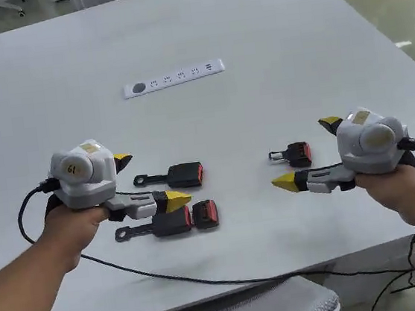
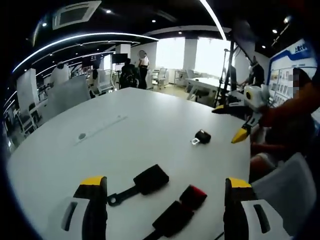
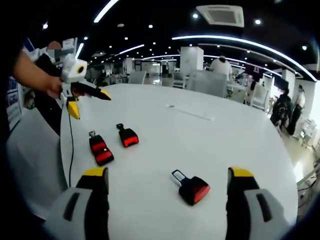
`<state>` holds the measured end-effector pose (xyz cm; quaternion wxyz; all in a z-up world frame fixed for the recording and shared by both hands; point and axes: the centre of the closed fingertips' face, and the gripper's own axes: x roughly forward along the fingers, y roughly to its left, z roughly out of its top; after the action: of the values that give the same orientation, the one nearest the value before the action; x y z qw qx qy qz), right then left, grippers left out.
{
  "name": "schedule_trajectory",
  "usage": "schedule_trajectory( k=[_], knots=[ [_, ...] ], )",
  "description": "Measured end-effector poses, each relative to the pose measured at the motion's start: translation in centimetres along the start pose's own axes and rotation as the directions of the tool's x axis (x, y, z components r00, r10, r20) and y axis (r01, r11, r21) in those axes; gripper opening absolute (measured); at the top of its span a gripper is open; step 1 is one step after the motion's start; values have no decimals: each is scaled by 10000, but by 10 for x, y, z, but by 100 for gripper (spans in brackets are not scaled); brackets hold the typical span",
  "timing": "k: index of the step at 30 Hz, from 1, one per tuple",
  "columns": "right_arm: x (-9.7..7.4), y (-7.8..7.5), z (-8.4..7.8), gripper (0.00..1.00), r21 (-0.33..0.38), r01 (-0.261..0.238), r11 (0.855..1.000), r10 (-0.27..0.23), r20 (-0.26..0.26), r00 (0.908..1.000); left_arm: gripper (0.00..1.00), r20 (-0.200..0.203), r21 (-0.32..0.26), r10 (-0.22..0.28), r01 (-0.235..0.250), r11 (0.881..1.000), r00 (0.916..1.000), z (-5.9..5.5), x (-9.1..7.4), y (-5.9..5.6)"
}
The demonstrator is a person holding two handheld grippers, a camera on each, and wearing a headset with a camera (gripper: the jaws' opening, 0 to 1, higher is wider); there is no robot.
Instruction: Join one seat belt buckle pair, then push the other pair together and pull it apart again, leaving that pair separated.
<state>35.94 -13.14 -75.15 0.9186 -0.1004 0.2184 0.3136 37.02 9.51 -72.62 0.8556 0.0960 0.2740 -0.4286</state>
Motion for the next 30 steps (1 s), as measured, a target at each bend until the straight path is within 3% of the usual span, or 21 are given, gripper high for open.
schedule_trajectory(
  k=[2, 6, 11, 17, 20, 25, 30],
  knots=[
    [-2, 4, -1, 100, -36, -11, 10000, 11, 83, 10000, 100, 257, -158, 186, -182, 9997, 9995, -5, -10, 0],
    [-6, 6, -3, 100, 175, 68, 9998, -71, 155, 9999, 100, 283, -255, 382, -375, 9990, 9989, -20, -28, -5],
    [-13, 8, -1, 100, 442, 216, 9988, -234, 402, 9989, 100, 511, -547, 585, -557, 9969, 9970, -29, -45, -6],
    [-23, 15, 1, 100, 257, 241, 9994, -257, 658, 9975, 100, 695, -688, 996, -948, 9931, 9926, -38, -62, -1],
    [-29, 14, -4, 100, 374, 329, 9988, -352, 607, 9975, 100, 885, -959, 1168, -1083, 9895, 9892, -42, -72, -1],
    [-34, 15, -13, 100, 436, 383, 9983, -405, 490, 9980, 100, 544, -1067, 1399, -1336, 9853, 9887, -59, -78, 4],
    [-37, 23, -17, 100, 562, 372, 9977, -401, 499, 9980, 100, 569, -1132, 1458, -1387, 9838, 9877, -60, -84, 2]
  ],
)
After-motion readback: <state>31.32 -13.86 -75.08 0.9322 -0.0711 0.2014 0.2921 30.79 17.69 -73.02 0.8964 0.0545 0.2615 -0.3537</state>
